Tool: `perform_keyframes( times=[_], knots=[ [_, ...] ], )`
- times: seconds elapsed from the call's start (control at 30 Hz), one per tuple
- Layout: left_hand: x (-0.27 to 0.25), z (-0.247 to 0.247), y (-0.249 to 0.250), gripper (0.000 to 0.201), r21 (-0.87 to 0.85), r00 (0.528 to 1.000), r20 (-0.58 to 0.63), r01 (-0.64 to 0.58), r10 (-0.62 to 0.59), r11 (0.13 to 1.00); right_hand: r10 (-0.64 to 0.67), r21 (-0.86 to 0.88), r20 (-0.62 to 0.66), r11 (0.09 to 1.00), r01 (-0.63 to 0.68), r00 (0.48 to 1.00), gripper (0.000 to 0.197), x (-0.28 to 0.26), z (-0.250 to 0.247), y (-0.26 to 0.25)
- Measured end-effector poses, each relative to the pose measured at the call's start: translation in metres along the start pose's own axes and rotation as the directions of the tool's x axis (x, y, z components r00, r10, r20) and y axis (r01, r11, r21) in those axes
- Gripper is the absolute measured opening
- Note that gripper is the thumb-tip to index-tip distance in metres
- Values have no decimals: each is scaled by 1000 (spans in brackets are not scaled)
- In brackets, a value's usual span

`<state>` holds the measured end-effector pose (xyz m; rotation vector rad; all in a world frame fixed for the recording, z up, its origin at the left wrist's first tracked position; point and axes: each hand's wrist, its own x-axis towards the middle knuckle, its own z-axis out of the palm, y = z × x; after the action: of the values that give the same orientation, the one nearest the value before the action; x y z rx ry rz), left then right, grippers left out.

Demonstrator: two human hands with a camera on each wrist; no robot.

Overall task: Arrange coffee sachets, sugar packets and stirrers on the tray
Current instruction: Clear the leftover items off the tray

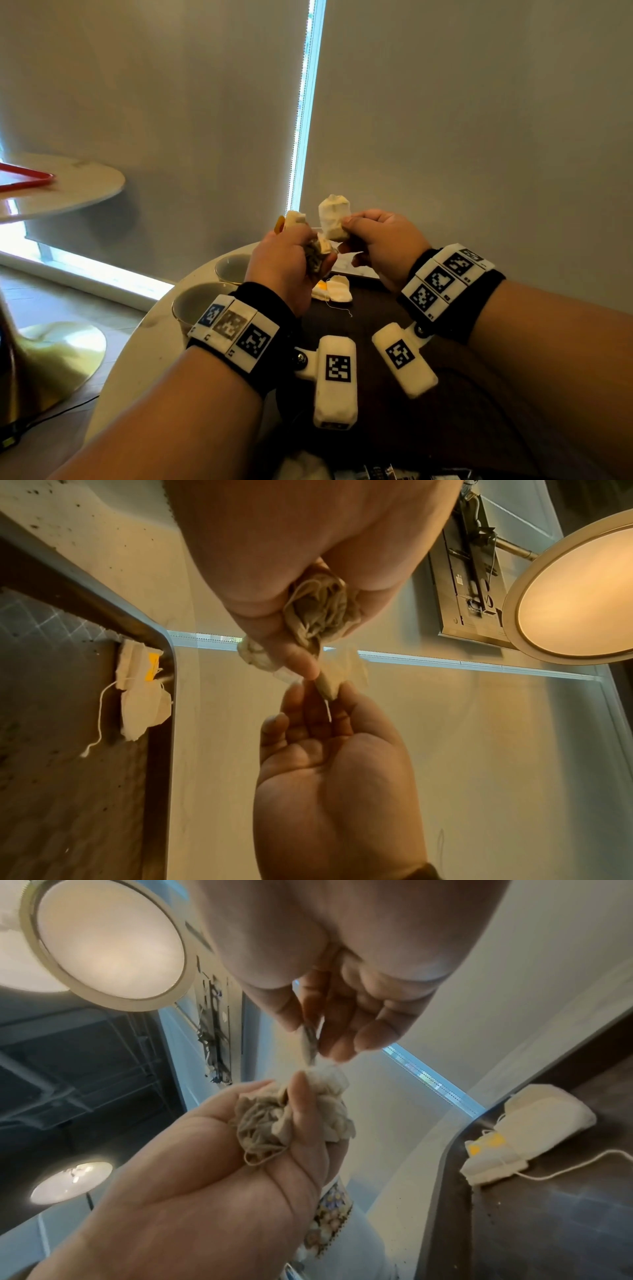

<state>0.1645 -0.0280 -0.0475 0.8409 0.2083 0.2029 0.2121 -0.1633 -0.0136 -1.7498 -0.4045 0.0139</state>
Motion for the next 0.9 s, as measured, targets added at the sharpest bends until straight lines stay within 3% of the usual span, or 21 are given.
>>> perform_keyframes(
  times=[0.17,0.37,0.53,0.9],
  knots=[
    [2,0,0,28,47,999,-31,23,-22,999,82,108,-68,991,-74,994,3,3,-4,0],
    [0,0,-7,45,107,999,39,33,-37,994,12,118,-15,993,-10,1000,18,-3,-3,2],
    [0,0,-7,37,89,999,32,17,-20,996,-3,92,21,996,1,1000,24,-6,0,-2],
    [-5,3,3,21,-64,997,-73,-44,39,997,130,48,-270,991,-122,954,23,18,-25,7]
  ],
)
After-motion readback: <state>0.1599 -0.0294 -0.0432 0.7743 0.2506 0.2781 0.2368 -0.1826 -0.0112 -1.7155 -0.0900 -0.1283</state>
